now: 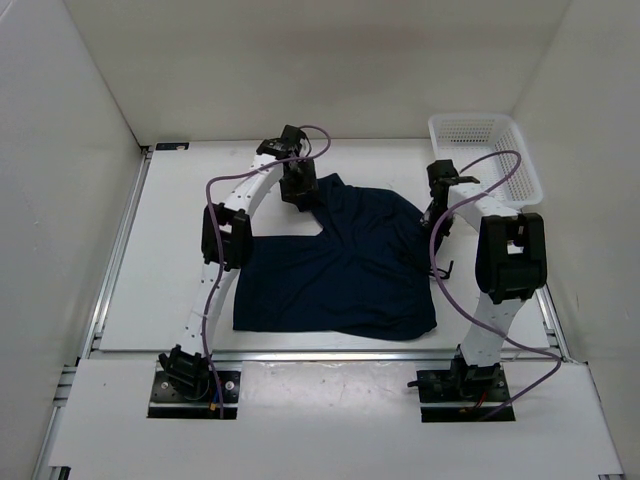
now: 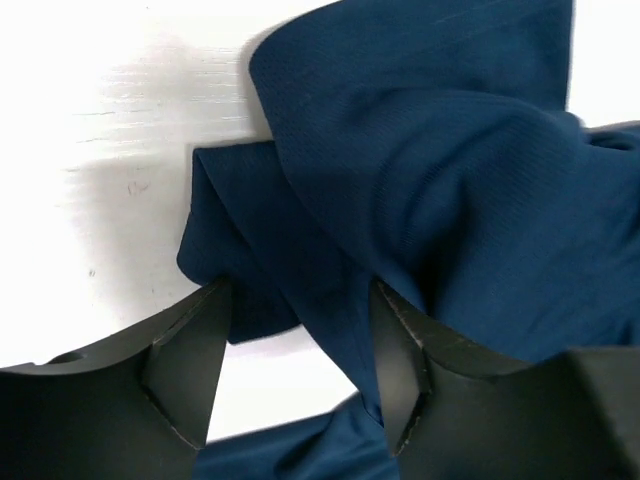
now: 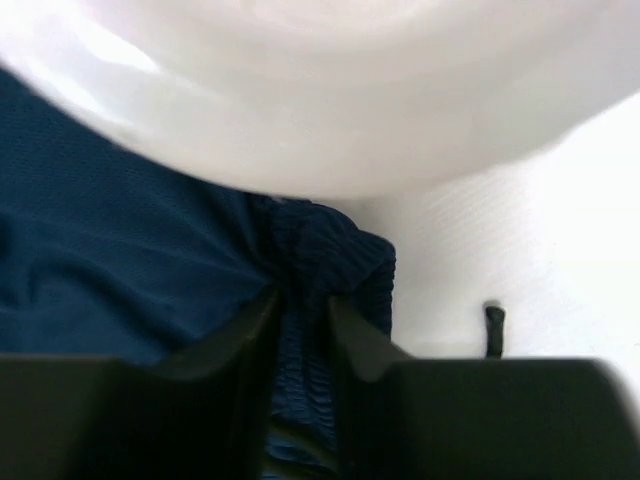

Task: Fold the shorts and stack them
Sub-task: Flatten the shorts out

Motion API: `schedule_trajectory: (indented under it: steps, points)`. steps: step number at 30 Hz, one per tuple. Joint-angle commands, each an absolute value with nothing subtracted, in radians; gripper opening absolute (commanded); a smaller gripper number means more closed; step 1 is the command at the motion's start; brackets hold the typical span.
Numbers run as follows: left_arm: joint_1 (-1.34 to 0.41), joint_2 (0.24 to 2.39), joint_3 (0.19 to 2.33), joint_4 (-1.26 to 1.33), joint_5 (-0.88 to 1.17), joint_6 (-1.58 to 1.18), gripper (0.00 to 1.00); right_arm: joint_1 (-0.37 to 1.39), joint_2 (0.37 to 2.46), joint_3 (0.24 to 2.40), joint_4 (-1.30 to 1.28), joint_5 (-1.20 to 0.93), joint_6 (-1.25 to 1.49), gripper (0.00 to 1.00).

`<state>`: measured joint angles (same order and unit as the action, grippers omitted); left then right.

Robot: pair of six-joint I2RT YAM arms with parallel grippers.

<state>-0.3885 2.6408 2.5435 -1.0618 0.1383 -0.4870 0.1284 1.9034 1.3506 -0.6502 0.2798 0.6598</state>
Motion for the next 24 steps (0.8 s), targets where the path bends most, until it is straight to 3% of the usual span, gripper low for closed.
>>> schedule_trajectory:
  steps: [1, 2, 3, 7, 8, 10, 12, 18, 24]
  points:
    - [-0.393, 2.644, 2.580, -1.032, 0.129, -0.494, 0.67, 0.121, 1.902, 1.393, -0.635, 0.304, 0.646, 0.20]
    - [-0.393, 2.645, 2.580, -1.032, 0.129, -0.494, 0.62, 0.121, 1.902, 1.393, -0.635, 0.304, 0.646, 0.12]
    - [-0.393, 2.654, 2.580, -1.020, 0.139, -0.494, 0.59, 0.121, 1.902, 1.393, -0.635, 0.304, 0.646, 0.10]
    - [-0.393, 2.654, 2.566, -1.003, 0.140, -0.515, 0.46, 0.121, 1.875, 1.393, -0.635, 0.285, 0.646, 0.08]
    - [-0.393, 2.654, 2.566, -1.003, 0.149, -0.515, 0.38, 0.121, 1.865, 1.393, -0.635, 0.285, 0.655, 0.08]
    - [-0.393, 2.639, 2.566, -1.003, 0.126, -0.515, 0.10, 0.121, 1.855, 1.393, -0.635, 0.285, 0.655, 0.05]
    - [-0.393, 2.573, 2.510, -1.003, 0.106, -0.515, 0.10, 0.121, 1.832, 1.393, -0.635, 0.285, 0.655, 0.00]
    - [-0.309, 2.318, 2.286, -1.003, 0.023, -0.488, 0.10, 0.133, 1.792, 1.374, -0.626, 0.264, 0.646, 0.00]
    - [-0.282, 2.077, 1.871, -0.977, -0.021, -0.512, 0.10, 0.164, 1.764, 1.309, -0.617, 0.264, 0.637, 0.00]
